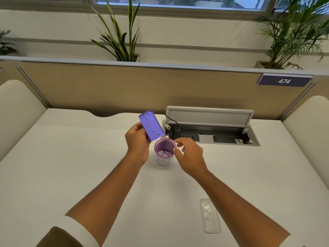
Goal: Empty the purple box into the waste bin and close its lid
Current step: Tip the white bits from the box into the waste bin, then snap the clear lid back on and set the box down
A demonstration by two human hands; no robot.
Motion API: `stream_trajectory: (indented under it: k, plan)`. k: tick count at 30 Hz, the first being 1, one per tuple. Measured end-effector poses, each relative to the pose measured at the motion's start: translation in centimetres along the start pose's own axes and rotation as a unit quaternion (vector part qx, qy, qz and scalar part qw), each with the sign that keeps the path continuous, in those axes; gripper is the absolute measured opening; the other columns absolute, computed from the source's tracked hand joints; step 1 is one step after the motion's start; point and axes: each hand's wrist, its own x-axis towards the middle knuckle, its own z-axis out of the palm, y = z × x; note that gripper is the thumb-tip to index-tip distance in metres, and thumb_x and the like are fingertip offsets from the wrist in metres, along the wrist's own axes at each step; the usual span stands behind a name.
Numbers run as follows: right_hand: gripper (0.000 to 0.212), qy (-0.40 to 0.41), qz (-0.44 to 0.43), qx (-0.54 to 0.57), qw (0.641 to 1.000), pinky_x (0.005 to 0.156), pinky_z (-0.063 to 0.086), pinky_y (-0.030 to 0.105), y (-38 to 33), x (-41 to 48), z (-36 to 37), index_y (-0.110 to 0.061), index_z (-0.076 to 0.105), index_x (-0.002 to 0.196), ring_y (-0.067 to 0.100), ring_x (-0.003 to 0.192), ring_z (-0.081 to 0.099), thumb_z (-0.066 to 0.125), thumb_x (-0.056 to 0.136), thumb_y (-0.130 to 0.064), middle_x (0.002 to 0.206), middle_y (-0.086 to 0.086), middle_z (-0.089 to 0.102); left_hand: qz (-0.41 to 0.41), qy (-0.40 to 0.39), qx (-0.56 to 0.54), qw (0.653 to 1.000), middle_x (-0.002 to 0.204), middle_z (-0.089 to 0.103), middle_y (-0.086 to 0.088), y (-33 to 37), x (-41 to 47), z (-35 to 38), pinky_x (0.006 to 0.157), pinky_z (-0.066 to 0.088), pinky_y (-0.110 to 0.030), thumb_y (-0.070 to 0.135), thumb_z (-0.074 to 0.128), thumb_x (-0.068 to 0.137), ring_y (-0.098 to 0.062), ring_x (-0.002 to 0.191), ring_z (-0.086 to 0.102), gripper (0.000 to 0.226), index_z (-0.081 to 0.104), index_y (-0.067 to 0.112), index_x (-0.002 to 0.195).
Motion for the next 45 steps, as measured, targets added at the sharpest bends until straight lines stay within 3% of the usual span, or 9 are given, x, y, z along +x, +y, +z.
stream_trajectory:
  k: [2, 7, 13, 19, 24, 30, 34, 37, 45]
  plan:
    - [0.026, 0.010, 0.019, 0.017, 1.000, 0.094, 0.051, 0.046, 0.4, -1.0, -0.6, -0.025, 0.066, 0.123, 0.012, 0.096, 0.061, 0.067, 0.097, -0.027, 0.113, -0.004, 0.068, -0.011, -0.003, -0.003, 1.000, 0.081, 0.081, 0.003, 0.4, -0.7, -0.2, 0.069, 0.067, -0.035, 0.016, 0.059, 0.105, -0.023, 0.082, 0.077, 0.020, 0.076, 0.024, 0.101]
    - [0.030, 0.020, 0.079, 0.043, 0.996, 0.099, 0.053, 0.048, 1.7, -4.2, -1.9, -0.019, 0.065, 0.125, 0.016, 0.098, 0.064, 0.068, 0.097, -0.028, 0.117, 0.000, 0.068, -0.044, -0.021, 0.006, 0.999, 0.123, 0.073, -0.028, 0.8, -3.0, -0.7, 0.099, 0.061, -0.061, 0.014, 0.052, 0.107, -0.050, 0.109, 0.073, 0.025, 0.075, 0.013, 0.117]
    - [0.031, 0.040, 0.124, 0.050, 0.990, 0.094, 0.055, 0.037, 4.4, -9.2, -3.5, -0.014, 0.066, 0.124, 0.016, 0.096, 0.064, 0.071, 0.095, -0.025, 0.112, 0.002, 0.069, -0.074, -0.044, 0.020, 0.996, 0.084, 0.083, -0.002, -0.5, -6.5, -2.1, 0.063, 0.066, -0.033, 0.012, 0.050, 0.108, -0.021, 0.071, 0.078, 0.032, 0.078, 0.021, 0.097]
    - [0.034, 0.045, 0.206, 0.033, 0.977, 0.096, 0.050, 0.040, 7.8, -15.1, -3.8, -0.015, 0.067, 0.122, 0.015, 0.102, 0.063, 0.073, 0.093, -0.031, 0.107, -0.002, 0.066, -0.110, -0.085, 0.033, 0.990, 0.109, 0.082, -0.015, -3.2, -11.0, -3.5, 0.083, 0.067, -0.045, 0.009, 0.049, 0.106, -0.035, 0.090, 0.079, 0.029, 0.076, 0.008, 0.117]
    - [0.048, 0.031, 0.289, -0.065, 0.955, 0.096, 0.043, 0.041, 9.5, -19.0, -2.8, -0.024, 0.062, 0.126, 0.018, 0.111, 0.064, 0.065, 0.090, -0.056, 0.117, -0.003, 0.065, -0.165, -0.078, 0.021, 0.983, 0.090, 0.084, -0.016, -5.6, -14.5, -4.5, 0.067, 0.068, -0.038, 0.008, 0.050, 0.103, -0.033, 0.078, 0.081, 0.036, 0.085, 0.012, 0.096]
    - [0.065, -0.001, 0.308, -0.154, 0.939, 0.087, 0.044, 0.039, 9.2, -21.8, -1.9, -0.029, 0.059, 0.121, 0.019, 0.108, 0.063, 0.061, 0.078, -0.077, 0.114, -0.005, 0.063, -0.205, -0.079, 0.012, 0.976, 0.094, 0.082, -0.023, -7.4, -17.9, -5.6, 0.074, 0.068, -0.043, 0.006, 0.052, 0.100, -0.039, 0.085, 0.079, 0.031, 0.082, 0.003, 0.102]
    - [0.063, -0.014, 0.310, -0.181, 0.933, 0.085, 0.047, 0.037, 8.8, -22.5, -1.5, -0.029, 0.056, 0.117, 0.019, 0.105, 0.062, 0.063, 0.075, -0.075, 0.111, -0.005, 0.060, -0.227, -0.086, 0.005, 0.970, 0.094, 0.081, -0.022, -8.0, -19.8, -6.3, 0.071, 0.068, -0.041, 0.013, 0.055, 0.102, -0.040, 0.085, 0.078, 0.033, 0.086, 0.005, 0.093]
    - [0.058, -0.008, 0.308, -0.188, 0.933, 0.085, 0.048, 0.036, 8.6, -22.7, -1.4, -0.029, 0.057, 0.114, 0.018, 0.102, 0.062, 0.064, 0.076, -0.071, 0.108, -0.006, 0.059, -0.236, -0.078, -0.004, 0.969, 0.097, 0.081, -0.022, -8.4, -20.9, -6.8, 0.071, 0.067, -0.042, 0.018, 0.056, 0.104, -0.041, 0.087, 0.077, 0.031, 0.082, 0.001, 0.105]
    - [0.040, -0.015, 0.343, -0.124, 0.931, 0.084, 0.041, 0.037, 8.5, -22.6, -1.4, -0.029, 0.052, 0.104, 0.020, 0.101, 0.062, 0.067, 0.080, -0.058, 0.100, -0.009, 0.063, -0.258, -0.071, -0.051, 0.962, 0.118, 0.076, -0.026, -9.1, -22.4, -8.3, 0.093, 0.059, -0.053, 0.035, 0.052, 0.108, -0.046, 0.101, 0.073, 0.043, 0.072, 0.001, 0.126]
